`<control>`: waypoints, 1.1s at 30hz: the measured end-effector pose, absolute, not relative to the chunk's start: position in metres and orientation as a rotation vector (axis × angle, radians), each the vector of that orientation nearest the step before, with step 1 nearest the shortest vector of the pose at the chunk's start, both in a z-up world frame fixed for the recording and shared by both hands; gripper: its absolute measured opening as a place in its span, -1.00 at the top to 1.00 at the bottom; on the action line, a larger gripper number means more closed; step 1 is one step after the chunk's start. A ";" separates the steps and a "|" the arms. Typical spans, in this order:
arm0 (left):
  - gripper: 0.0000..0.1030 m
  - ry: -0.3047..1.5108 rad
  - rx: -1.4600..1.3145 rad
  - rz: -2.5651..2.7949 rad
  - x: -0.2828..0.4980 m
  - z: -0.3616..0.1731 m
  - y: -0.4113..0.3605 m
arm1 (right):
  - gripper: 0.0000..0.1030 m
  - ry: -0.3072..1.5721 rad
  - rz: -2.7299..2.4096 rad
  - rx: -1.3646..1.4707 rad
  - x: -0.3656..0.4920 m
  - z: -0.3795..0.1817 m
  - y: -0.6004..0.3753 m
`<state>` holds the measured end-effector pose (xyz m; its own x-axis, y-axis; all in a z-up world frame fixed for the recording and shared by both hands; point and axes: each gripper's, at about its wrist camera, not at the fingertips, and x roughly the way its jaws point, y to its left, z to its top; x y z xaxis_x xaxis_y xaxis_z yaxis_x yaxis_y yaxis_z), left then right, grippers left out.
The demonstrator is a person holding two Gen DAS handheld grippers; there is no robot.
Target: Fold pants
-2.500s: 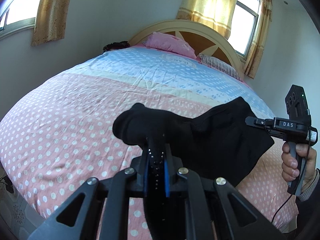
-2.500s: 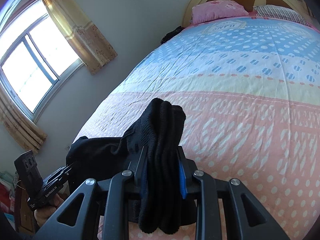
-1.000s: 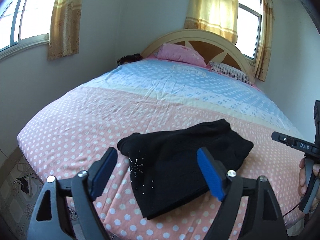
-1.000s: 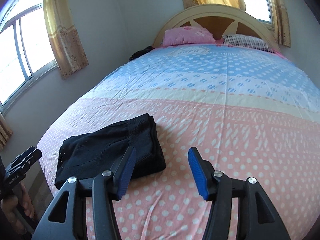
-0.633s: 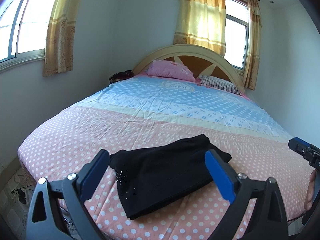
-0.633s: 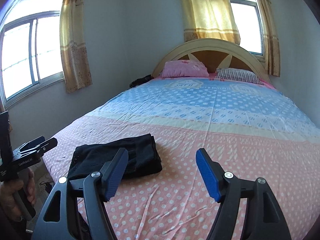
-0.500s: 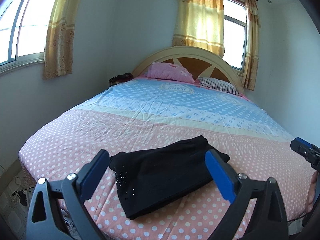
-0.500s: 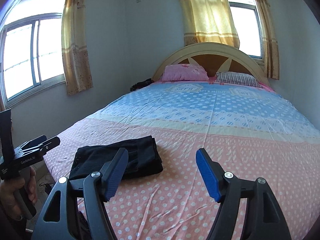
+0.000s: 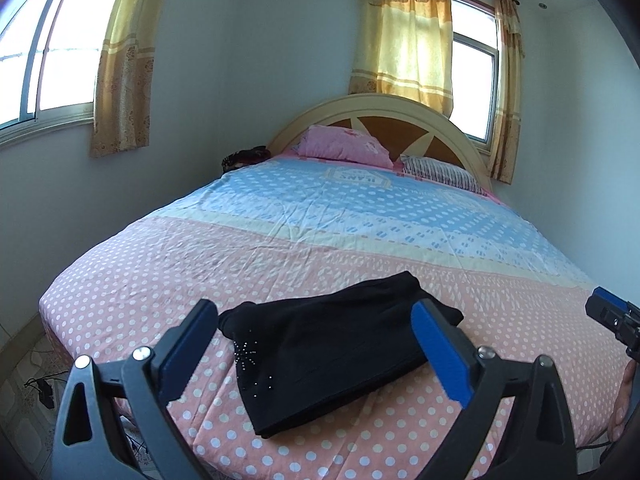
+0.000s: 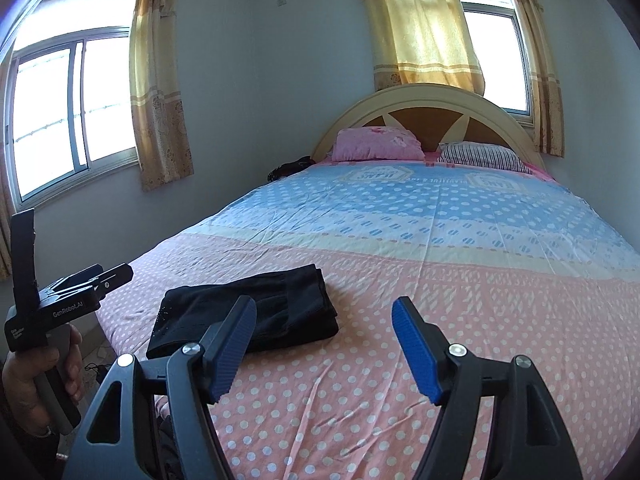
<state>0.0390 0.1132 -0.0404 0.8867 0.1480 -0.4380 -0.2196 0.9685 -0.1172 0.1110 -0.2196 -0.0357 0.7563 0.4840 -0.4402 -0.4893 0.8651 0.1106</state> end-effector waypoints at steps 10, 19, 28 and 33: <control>-0.94 0.453 -0.156 0.192 0.041 -0.041 0.113 | -0.39 0.473 0.526 -0.003 0.109 -0.038 -0.220; -0.94 0.467 -0.153 0.187 0.045 -0.045 0.113 | -0.39 0.473 0.530 -0.007 0.109 -0.038 -0.217; -1.00 0.460 -0.126 0.196 0.047 -0.044 0.109 | -0.39 0.472 0.529 -0.009 0.108 -0.039 -0.217; -1.00 0.456 -0.116 0.194 0.047 -0.043 0.106 | -0.39 0.472 0.523 -0.003 0.109 -0.040 -0.218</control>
